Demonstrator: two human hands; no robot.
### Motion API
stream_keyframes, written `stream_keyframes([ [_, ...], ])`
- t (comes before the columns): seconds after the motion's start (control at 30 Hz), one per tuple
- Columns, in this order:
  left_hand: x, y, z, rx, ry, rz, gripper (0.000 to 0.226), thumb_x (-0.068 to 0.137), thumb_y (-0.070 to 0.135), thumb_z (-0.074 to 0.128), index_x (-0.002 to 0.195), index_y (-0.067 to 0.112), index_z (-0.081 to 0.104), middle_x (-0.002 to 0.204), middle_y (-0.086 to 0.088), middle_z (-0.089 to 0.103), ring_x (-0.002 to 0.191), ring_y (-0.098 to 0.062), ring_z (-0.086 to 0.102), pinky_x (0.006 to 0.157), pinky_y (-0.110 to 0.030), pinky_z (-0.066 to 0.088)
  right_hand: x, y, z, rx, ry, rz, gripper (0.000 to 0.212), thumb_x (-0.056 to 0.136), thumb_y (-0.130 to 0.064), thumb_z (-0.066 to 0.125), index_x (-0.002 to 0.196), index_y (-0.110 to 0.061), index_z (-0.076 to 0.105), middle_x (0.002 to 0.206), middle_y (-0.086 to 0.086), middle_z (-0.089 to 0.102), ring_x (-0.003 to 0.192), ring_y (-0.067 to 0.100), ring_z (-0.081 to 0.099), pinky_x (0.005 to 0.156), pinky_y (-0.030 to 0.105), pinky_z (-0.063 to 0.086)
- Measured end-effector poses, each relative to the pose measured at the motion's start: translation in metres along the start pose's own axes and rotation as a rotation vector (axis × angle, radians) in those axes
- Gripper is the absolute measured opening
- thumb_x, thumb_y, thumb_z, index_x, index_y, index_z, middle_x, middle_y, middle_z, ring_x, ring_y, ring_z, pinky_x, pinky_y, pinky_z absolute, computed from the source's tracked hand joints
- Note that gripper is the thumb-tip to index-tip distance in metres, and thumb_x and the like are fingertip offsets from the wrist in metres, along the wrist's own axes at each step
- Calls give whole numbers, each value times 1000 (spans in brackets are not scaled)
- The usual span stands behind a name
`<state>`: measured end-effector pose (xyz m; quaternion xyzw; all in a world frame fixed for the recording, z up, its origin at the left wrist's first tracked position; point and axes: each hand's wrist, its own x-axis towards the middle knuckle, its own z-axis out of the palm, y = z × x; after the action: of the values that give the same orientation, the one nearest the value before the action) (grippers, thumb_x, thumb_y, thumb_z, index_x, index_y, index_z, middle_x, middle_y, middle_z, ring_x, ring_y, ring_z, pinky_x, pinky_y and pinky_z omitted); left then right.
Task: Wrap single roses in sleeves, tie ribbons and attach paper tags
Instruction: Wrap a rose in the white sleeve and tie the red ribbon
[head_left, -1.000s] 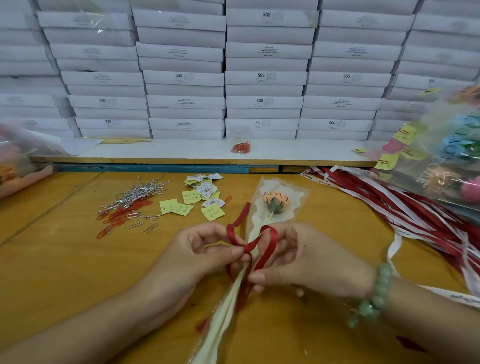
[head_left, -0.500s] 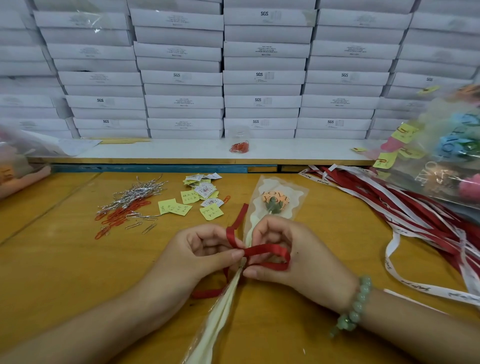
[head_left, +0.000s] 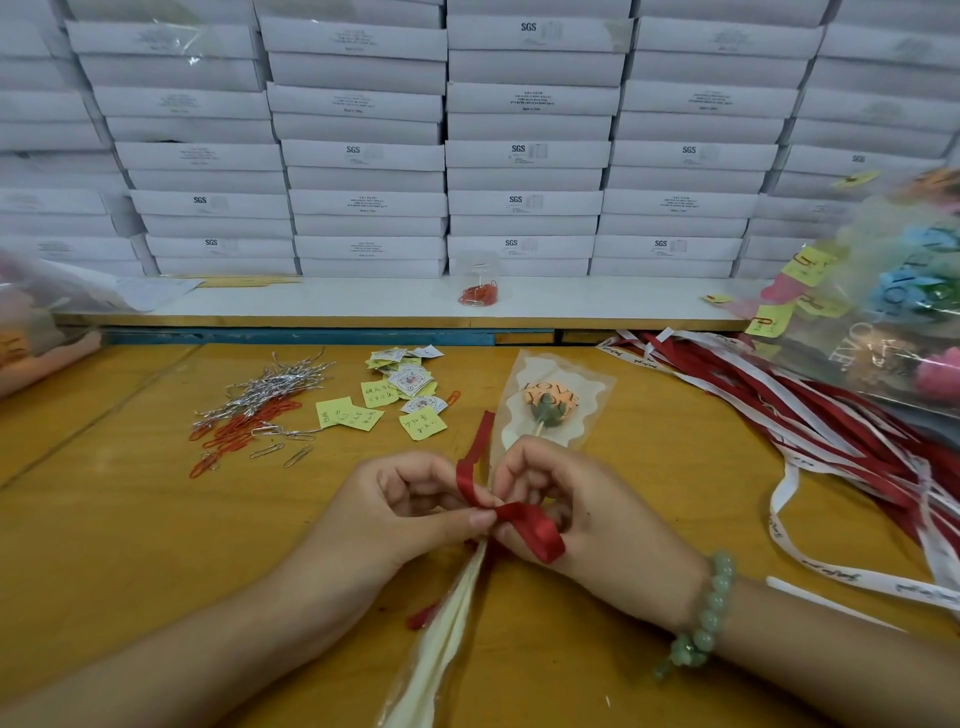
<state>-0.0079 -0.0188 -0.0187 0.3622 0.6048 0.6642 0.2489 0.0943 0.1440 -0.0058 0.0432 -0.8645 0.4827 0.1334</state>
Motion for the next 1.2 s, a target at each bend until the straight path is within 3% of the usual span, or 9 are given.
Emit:
stream_keyframes([
  [0.2,1,-2,-1,15,-6,6,24,58,23,86,78,15,77,83,-12,75,76,-19,70,74,-25,58,-1,1,1,-72,-37,-11,10,89,-9,62,94,-19,60,65,-12,60,59,2,52,59,15,41],
  [0.33,0,-2,-1,36,-10,-3,21,58,19,90,74,16,77,84,-11,74,79,-21,70,78,-30,58,-1,1,-1,-57,-26,-6,4,91,-10,59,94,-11,63,75,8,65,65,21,58,64,34,50],
  [0.47,0,1,1,18,-26,34,14,59,13,84,70,15,77,82,-5,72,79,-19,69,75,-25,58,-1,2,0,-104,-12,-34,10,89,-10,61,82,-17,60,64,1,56,58,8,48,58,24,44],
  [0.6,0,0,1,15,-22,18,16,60,14,87,72,15,77,82,-6,74,78,-18,70,73,-23,57,-2,4,-1,-135,0,-42,7,87,-6,62,87,-13,62,70,9,63,64,22,58,62,30,48],
  [0.73,0,-2,0,43,-29,4,21,57,24,88,73,17,77,83,-6,74,78,-17,71,73,-24,57,-2,2,-1,-127,5,-46,7,90,-8,59,89,-15,60,66,21,57,59,33,52,58,36,45],
  [0.87,0,-3,-1,38,-38,-1,23,56,27,89,73,17,77,81,-4,73,79,-19,69,76,-29,58,-2,3,-2,-68,-3,-24,7,90,-5,58,91,-10,63,75,9,68,66,19,64,67,35,55],
  [0.97,1,-3,0,33,-38,6,21,55,24,88,72,17,77,79,-1,72,76,-14,68,72,-21,56,-1,6,-5,-101,27,-20,3,85,-8,64,87,-9,67,80,7,68,76,21,64,74,44,52],
  [1.07,1,-3,0,25,-28,11,20,55,23,87,71,17,77,80,-1,73,76,-13,68,70,-19,54,-1,7,-9,-101,23,-22,6,80,-14,72,86,-16,69,81,-1,69,78,14,66,75,41,54],
  [1.2,1,-2,0,19,-6,22,20,56,15,90,72,16,77,80,-4,74,75,-14,70,69,-18,54,1,5,-21,-206,-2,-92,24,78,-46,71,90,-25,70,83,-10,70,81,10,66,74,32,53],
])
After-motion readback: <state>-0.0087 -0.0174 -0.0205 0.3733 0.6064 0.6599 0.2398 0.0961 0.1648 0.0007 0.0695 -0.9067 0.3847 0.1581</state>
